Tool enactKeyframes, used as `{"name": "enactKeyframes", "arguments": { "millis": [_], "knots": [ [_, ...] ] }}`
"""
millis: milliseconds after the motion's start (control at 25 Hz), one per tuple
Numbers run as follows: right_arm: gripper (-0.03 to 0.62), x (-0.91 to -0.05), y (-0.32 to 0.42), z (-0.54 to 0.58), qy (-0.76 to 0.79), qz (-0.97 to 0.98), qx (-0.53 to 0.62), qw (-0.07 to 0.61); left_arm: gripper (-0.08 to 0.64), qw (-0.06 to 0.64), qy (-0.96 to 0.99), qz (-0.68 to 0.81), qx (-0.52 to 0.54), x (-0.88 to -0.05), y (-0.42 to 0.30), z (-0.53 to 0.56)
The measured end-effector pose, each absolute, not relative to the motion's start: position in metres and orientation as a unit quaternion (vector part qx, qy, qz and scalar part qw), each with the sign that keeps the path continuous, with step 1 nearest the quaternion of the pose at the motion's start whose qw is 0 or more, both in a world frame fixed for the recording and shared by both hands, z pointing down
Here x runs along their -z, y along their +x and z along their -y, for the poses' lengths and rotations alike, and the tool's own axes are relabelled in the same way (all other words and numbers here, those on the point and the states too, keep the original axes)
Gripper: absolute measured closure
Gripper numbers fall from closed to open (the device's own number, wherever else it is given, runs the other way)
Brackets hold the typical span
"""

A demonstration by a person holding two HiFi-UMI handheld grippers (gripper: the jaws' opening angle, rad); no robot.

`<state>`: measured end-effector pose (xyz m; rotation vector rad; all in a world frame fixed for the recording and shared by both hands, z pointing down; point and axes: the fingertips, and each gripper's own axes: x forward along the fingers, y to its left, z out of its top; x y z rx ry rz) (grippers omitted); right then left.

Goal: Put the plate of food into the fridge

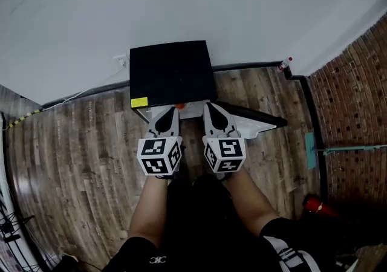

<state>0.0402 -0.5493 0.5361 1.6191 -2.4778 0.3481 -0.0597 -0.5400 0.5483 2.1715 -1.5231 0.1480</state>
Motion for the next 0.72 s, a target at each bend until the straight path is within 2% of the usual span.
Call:
{"name": "enactKeyframes", "arguments": {
  "millis": [360,520,720],
  "knots": [
    [0.58,-0.3,0.053,0.522,0.561,0.819,-0.106,0.062,0.563,0.195,0.808,0.552,-0.064,-0.304,-0.044,0.526],
    [0.58,-0.239,0.054,0.512,0.564,0.82,-0.085,0.046,0.563,0.159,0.817,0.552,-0.058,-0.239,-0.039,0.517],
    [0.58,-0.196,0.057,0.503,0.557,0.828,-0.065,0.017,0.563,0.11,0.824,0.551,-0.068,-0.204,-0.028,0.507]
  ]
}}
